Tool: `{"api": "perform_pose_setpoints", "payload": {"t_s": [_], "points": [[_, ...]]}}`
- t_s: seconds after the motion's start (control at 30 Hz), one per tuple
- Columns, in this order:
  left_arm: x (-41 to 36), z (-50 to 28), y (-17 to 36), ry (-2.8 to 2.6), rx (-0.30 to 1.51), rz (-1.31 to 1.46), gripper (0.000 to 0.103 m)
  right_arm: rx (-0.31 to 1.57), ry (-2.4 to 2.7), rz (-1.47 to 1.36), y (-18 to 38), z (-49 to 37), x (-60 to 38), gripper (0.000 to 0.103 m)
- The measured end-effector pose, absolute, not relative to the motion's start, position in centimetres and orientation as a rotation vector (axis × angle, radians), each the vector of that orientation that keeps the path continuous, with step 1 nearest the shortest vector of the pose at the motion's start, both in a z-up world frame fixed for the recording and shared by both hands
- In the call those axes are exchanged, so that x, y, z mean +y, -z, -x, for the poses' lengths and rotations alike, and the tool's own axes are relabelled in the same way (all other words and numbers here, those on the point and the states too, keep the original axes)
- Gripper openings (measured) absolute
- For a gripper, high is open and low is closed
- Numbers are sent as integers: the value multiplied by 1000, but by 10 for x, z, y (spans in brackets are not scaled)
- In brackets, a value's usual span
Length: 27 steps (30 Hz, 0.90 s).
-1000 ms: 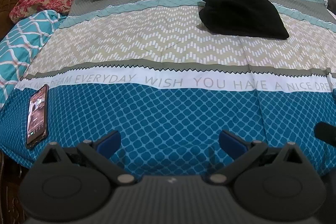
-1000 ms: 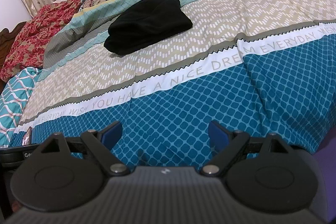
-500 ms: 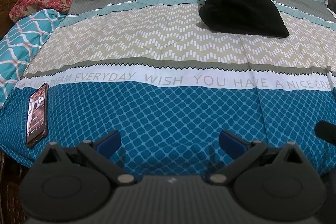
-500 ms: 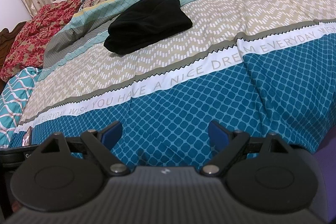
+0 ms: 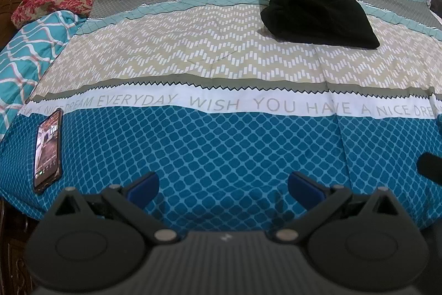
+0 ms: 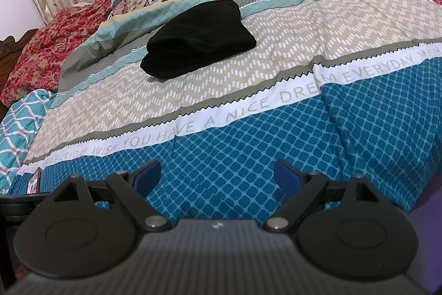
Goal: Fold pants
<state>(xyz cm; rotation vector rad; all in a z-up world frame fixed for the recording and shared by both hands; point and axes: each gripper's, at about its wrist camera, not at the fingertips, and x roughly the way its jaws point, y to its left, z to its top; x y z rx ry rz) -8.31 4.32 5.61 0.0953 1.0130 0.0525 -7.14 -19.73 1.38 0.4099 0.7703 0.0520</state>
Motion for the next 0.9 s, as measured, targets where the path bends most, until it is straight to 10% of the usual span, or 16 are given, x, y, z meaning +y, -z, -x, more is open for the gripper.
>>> {"api": "perform_pose_setpoints", "payload": {"t_s": [0.9], "points": [[43, 82, -55, -25, 1043, -81, 103, 772, -57, -403, -15, 70, -199, 91]]}}
